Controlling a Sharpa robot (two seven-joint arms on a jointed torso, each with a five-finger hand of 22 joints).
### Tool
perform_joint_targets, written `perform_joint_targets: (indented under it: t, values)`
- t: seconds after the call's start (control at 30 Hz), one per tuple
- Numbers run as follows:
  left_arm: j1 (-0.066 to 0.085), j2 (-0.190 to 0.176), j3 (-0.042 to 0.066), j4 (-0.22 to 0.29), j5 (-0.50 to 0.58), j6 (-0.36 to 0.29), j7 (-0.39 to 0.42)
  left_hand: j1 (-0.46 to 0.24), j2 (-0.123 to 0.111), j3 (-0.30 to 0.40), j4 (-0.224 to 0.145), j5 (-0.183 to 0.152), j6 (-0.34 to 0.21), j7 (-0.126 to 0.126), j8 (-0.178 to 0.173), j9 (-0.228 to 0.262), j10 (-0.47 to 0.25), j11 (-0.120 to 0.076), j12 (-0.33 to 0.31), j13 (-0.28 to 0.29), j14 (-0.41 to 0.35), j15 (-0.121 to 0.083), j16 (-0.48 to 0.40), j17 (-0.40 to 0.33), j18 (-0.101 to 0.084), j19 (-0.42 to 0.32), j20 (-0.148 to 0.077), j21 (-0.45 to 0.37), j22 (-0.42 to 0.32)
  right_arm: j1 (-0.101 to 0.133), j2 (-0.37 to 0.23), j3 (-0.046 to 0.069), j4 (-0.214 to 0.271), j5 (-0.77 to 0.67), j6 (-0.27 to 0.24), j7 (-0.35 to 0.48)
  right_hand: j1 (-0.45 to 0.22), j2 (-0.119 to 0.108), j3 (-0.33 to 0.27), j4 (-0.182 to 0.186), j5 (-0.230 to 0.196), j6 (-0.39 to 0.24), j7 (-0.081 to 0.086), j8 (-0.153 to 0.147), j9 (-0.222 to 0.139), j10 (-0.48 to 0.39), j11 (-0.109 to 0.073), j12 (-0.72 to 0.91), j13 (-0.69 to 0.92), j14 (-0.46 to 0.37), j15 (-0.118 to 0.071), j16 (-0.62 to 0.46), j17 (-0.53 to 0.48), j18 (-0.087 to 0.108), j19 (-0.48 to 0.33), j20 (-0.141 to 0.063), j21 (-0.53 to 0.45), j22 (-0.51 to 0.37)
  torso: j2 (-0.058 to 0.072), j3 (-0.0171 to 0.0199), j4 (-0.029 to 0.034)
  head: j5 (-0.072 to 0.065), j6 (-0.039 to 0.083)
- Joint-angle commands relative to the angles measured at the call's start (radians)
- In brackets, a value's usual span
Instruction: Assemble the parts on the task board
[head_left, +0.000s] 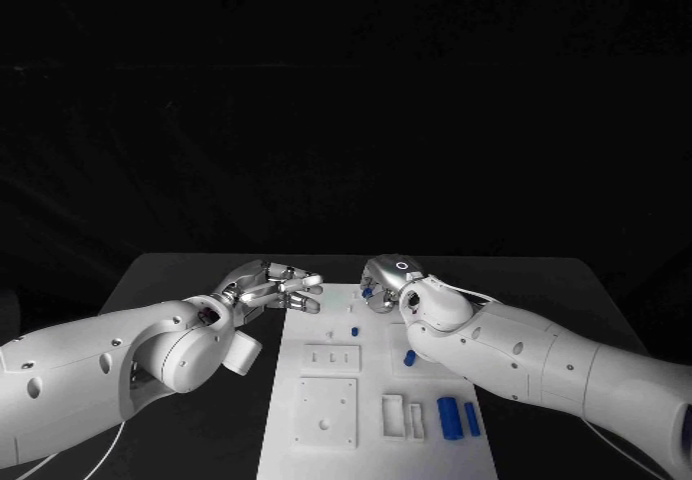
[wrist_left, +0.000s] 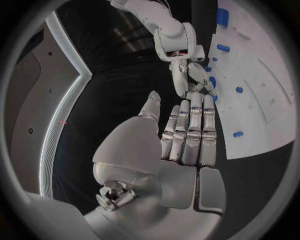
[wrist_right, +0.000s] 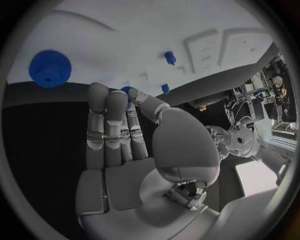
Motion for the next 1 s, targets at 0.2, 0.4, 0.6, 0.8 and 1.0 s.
perform_joint_targets:
  t: [0.2, 0.4, 0.6, 0.8, 1.0]
  values:
    - [0.002, 0.015, 0.001, -0.003, -0.002, 0.007, 0.007, -0.007, 0.003, 0.000, 0.001, -0.003, -0.005, -0.001, -0.002, 0.001, -0.007, -0.003, -0.002, 0.001, -0.003, 0.001, -0.006, 0.000, -0.003, 0.003, 0.006, -0.005, -0.002, 0.000, 0.050, 0.000, -0.042, -0.022, -0.010, -0.006, -0.002, 0.010, 0.004, -0.001, -0.001, 0.005, 0.000, 0.006, 0.000, 0.014, -0.012, 0.002, 0.002, 0.000, -0.009, -0.008, 0.001, 0.009, 0.011, -0.002, -0.009, 0.005, 0.006, -0.0059, 0.0152, -0.005, 0.004]
    - [0.003, 0.021, 0.001, -0.001, -0.002, 0.006, 0.007, -0.007, 0.003, 0.000, 0.001, -0.003, -0.005, -0.001, -0.002, 0.001, -0.007, -0.003, -0.002, 0.001, -0.003, 0.001, -0.006, 0.000, -0.003, 0.003, 0.006, -0.005, -0.002, 0.000, 0.064, 0.000, -0.056, -0.029, -0.014, -0.011, -0.003, 0.010, 0.005, -0.003, -0.001, 0.004, 0.000, 0.006, 0.000, 0.014, -0.012, 0.002, 0.002, 0.001, -0.008, -0.009, 0.001, 0.008, 0.013, -0.002, -0.016, 0.010, 0.009, -0.0127, 0.0226, -0.013, 0.004]
    - [0.006, 0.020, 0.001, 0.002, -0.003, 0.005, 0.006, -0.007, 0.003, 0.001, 0.000, -0.002, -0.006, 0.000, -0.002, 0.001, -0.007, -0.003, -0.002, 0.001, -0.003, 0.001, -0.006, 0.000, -0.003, 0.003, 0.006, -0.005, -0.002, 0.000, 0.065, 0.001, -0.059, -0.040, -0.020, -0.029, -0.002, 0.010, 0.006, -0.004, -0.001, 0.004, 0.000, 0.006, 0.000, 0.013, -0.012, 0.002, 0.002, 0.001, -0.009, -0.009, 0.001, 0.009, 0.014, -0.003, -0.018, 0.014, 0.010, -0.0126, 0.0197, -0.014, 0.005]
    - [0.010, 0.018, 0.002, 0.008, -0.004, 0.002, 0.006, -0.007, 0.002, 0.000, -0.001, -0.002, -0.008, 0.000, -0.002, 0.000, -0.008, -0.002, -0.002, 0.001, -0.003, 0.001, -0.006, 0.000, -0.003, 0.003, 0.006, -0.005, -0.002, 0.000, 0.068, 0.002, -0.061, -0.050, -0.028, -0.068, 0.001, 0.007, 0.014, -0.004, -0.004, 0.004, 0.000, 0.006, -0.001, 0.012, -0.011, 0.002, 0.002, 0.000, -0.007, -0.012, 0.000, 0.008, 0.013, -0.002, -0.028, 0.030, 0.011, -0.0129, 0.0206, -0.012, 0.007]
    - [0.014, 0.014, 0.002, 0.015, -0.004, 0.000, 0.005, -0.007, 0.001, 0.001, -0.002, -0.002, -0.009, 0.001, -0.002, 0.001, -0.008, -0.002, -0.002, 0.001, -0.003, 0.002, -0.006, -0.001, -0.003, 0.003, 0.006, -0.005, -0.003, 0.001, 0.070, 0.002, -0.061, -0.065, -0.033, -0.113, 0.002, 0.002, 0.021, -0.001, -0.009, 0.003, 0.000, 0.006, -0.001, 0.011, -0.011, 0.002, 0.002, 0.001, -0.006, -0.015, -0.001, 0.010, 0.013, 0.000, -0.037, 0.048, 0.012, -0.0133, 0.0220, -0.015, 0.003]
